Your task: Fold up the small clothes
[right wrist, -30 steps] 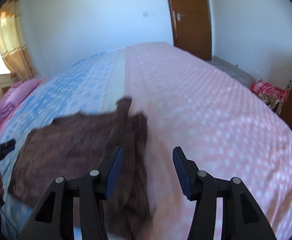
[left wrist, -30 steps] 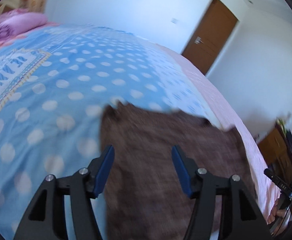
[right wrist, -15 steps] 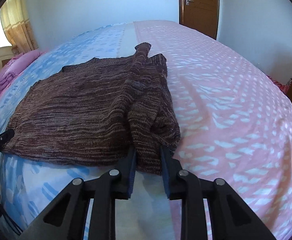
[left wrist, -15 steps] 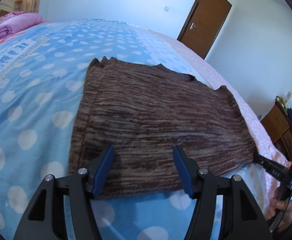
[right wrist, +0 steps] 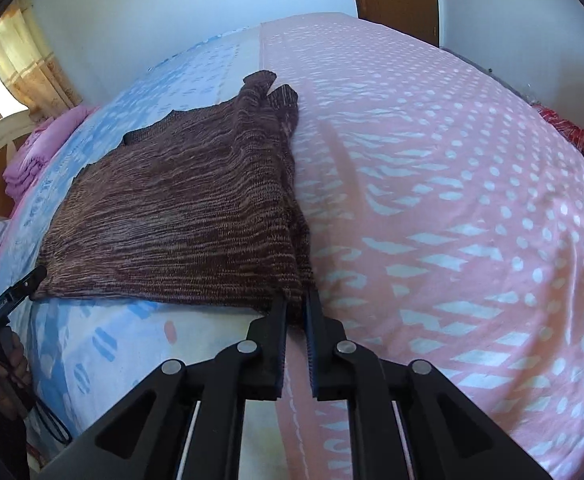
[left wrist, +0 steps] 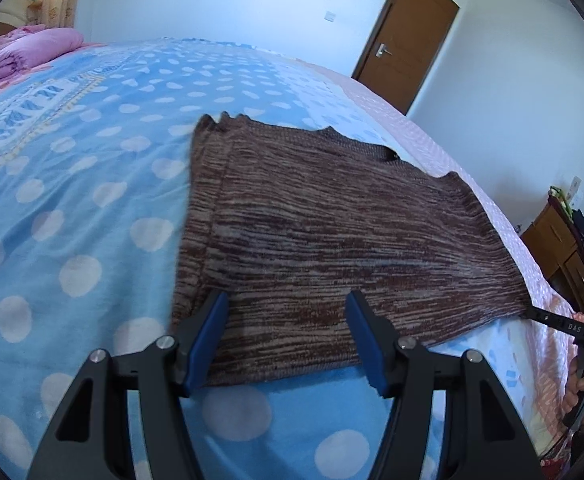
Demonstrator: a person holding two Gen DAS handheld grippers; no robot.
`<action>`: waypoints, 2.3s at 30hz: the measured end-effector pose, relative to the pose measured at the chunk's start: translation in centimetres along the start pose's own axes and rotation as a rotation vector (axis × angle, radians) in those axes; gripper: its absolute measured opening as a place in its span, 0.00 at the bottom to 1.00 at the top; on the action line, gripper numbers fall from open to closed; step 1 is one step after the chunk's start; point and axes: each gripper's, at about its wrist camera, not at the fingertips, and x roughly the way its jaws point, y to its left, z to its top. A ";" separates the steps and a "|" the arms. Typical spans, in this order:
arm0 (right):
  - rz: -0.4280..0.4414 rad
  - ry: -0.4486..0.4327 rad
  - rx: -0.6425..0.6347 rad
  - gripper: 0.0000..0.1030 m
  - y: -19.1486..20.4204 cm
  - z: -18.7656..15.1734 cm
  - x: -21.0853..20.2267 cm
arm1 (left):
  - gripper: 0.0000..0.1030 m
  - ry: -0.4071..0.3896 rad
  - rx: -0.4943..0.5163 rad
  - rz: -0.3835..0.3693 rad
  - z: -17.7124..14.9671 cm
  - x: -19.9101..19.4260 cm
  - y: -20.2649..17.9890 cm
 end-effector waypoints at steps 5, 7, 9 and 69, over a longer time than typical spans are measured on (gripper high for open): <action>-0.146 -0.213 -0.066 0.11 2.4 1.7 -3.2 | 0.62 -0.073 -0.042 0.004 1.8 -1.6 -0.1; -0.098 -0.252 -0.092 0.11 4.5 3.5 -2.6 | 0.62 -0.089 -0.010 0.026 2.9 -1.2 -1.0; -0.064 -0.273 -0.106 0.11 6.3 5.4 -1.2 | 0.65 -0.097 0.036 0.075 3.9 -0.3 -2.1; 0.132 -0.177 -0.243 0.03 17.1 1.1 7.4 | 0.29 -0.144 -0.386 -0.043 1.7 3.2 2.7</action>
